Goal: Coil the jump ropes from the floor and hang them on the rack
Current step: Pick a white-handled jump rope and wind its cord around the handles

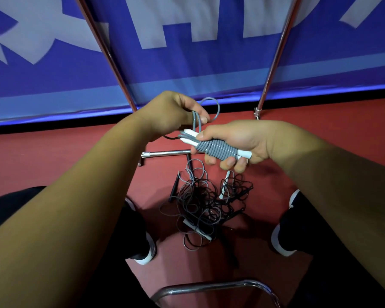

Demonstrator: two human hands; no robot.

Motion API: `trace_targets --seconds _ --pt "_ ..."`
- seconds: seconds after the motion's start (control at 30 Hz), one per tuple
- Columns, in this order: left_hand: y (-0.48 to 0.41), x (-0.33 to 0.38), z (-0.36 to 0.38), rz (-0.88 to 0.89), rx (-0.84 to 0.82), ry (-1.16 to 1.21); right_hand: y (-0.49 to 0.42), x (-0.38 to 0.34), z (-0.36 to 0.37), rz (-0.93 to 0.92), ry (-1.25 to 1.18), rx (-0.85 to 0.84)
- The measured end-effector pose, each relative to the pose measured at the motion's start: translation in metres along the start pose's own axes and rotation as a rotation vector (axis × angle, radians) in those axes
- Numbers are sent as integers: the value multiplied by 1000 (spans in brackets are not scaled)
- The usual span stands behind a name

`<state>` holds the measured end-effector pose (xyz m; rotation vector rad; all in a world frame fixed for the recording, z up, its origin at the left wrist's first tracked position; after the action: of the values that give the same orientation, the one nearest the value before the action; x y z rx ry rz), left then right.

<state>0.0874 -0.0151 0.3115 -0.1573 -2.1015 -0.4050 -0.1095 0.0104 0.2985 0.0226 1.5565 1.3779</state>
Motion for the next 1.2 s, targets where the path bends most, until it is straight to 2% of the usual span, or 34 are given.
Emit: trace_targets --seconds 0.17,0.3,0.43,0.5,0.63,0.67,0.73,0.8,0.9,1.0,1.13,1.2 --pt "1 11 1 115 73 -202 -9 4 -4 -4 89 175" --pt "0 14 4 297 62 -407 -18 10 -12 -71 200 367" --pt "-2 13 8 414 58 -658 -20 12 -24 -103 200 490" --pt "-2 12 9 386 45 -767 -23 12 -26 -151 211 558" --pt "1 7 15 114 100 -1073 -29 7 -27 -250 101 625" --pt "1 5 18 83 125 -1088 -30 5 -25 -273 66 623" --pt "1 1 21 25 54 -976 -29 2 -20 -300 27 631" --pt "2 2 21 -50 -64 -671 -26 0 -17 -286 0 657" --pt "6 8 18 -126 -52 -289 -24 0 -22 -260 -103 688" --pt "9 13 15 -79 -27 -199 -22 0 -28 -265 -195 660" --pt "12 21 13 110 -15 -223 -21 -2 -28 -298 -206 645" --pt "13 22 11 74 -63 -173 -21 -4 -26 -336 -217 665"
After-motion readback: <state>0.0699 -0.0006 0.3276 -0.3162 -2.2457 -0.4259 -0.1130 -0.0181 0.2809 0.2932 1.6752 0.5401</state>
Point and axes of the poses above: each hand's wrist, its own y-axis away from the middle knuckle, its own z-axis out of the palm, x = y × z, the point moved 1 cm from there along -y, towards the middle knuckle, and after that the axes turned 1 degree about x, right-handed, at the moved point
